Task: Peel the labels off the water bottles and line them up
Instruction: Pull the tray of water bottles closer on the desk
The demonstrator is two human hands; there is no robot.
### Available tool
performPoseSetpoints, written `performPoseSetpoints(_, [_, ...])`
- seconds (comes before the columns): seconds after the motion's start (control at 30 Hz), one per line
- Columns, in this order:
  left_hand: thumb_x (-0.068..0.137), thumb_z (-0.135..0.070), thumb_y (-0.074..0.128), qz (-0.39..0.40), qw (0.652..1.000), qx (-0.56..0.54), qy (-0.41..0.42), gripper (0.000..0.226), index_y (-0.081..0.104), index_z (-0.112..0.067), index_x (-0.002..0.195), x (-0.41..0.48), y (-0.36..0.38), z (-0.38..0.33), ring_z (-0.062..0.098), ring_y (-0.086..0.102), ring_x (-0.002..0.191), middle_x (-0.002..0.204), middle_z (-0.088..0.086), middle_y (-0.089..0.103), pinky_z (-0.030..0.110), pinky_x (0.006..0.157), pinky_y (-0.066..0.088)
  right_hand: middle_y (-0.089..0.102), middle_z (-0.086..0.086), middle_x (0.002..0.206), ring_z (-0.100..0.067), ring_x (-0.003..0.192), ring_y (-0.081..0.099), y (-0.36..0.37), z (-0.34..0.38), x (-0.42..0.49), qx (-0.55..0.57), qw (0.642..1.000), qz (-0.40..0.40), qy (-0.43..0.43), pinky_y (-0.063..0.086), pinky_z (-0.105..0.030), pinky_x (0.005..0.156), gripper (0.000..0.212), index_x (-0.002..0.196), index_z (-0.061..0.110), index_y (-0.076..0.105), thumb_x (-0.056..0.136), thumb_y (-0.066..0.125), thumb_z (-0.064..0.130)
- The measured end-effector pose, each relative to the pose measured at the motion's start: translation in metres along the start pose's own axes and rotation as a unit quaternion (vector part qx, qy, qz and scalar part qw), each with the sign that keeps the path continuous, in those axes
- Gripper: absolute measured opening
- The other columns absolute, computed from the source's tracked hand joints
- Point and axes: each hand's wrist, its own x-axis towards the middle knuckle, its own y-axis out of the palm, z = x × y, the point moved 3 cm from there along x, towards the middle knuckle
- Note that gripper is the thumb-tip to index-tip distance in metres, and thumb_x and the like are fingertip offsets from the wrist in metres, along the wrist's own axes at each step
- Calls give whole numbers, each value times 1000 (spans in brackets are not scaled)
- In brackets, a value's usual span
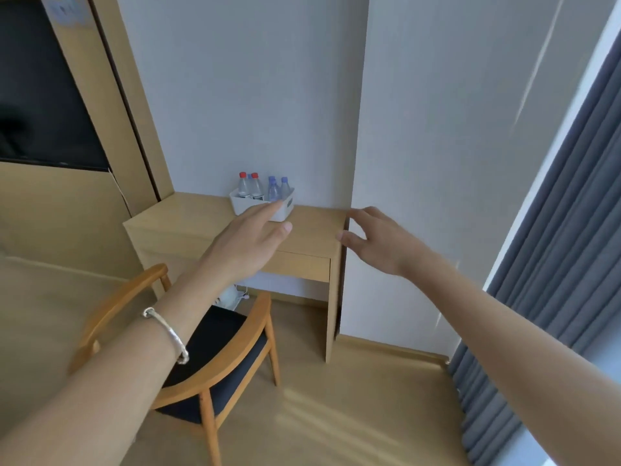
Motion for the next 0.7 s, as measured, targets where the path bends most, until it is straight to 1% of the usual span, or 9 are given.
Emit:
performPoseSetpoints(0.1, [100,-46,38,-11,1000,-8,-20,55,26,-31,152,45,13,26,9,23,145,158,-10,25,29,111,22,34,-1,149,-21,132,41,15,-12,56,3,1000,18,-15,34,-37,108,58,148,24,29,97,37,50])
performPoseSetpoints(0.23, [100,-48,38,-12,999,-14,-39,55,27,-32,151,117,39,65,11,24,145,158,-10,25,34,113,24,33,-1,149,-21,123,49,37,-33,133,-3,999,39,-25,38,-36,105,58,148,25,27,97,38,50])
performPoseSetpoints(0.37, [100,-47,38,-8,998,-35,-52,54,27,-32,151,207,52,106,10,23,145,159,-10,25,33,112,24,30,-1,153,-22,130,45,46,-58,227,-16,999,49,-12,34,-36,106,58,149,24,25,98,37,50])
performPoseSetpoints(0.5, [101,-43,39,-21,996,-50,-68,51,31,-32,150,299,51,140,14,30,143,158,-7,29,28,104,27,29,-1,153,-22,136,38,51,-81,314,-10,999,52,3,31,-36,109,58,150,23,25,99,38,48])
performPoseSetpoints(0.63, [101,-41,41,-5,996,-53,-74,50,32,-33,149,363,63,167,15,31,142,157,-5,30,30,106,28,28,-2,153,-22,135,39,67,-104,382,-3,997,75,10,31,-35,108,59,150,23,24,99,38,48])
performPoseSetpoints(0.67, [101,-40,41,-1,996,-53,-77,49,33,-33,148,378,66,175,15,34,140,155,-6,33,29,103,30,28,-2,153,-23,135,39,72,-110,401,1,997,76,11,31,-34,107,58,150,23,24,99,38,48])
performPoseSetpoints(0.7, [101,-39,41,-1,995,-54,-80,46,35,-33,147,392,69,184,16,40,134,151,-7,38,28,97,32,29,-2,153,-23,135,39,78,-115,420,4,997,79,11,31,-33,107,58,150,23,24,99,38,47])
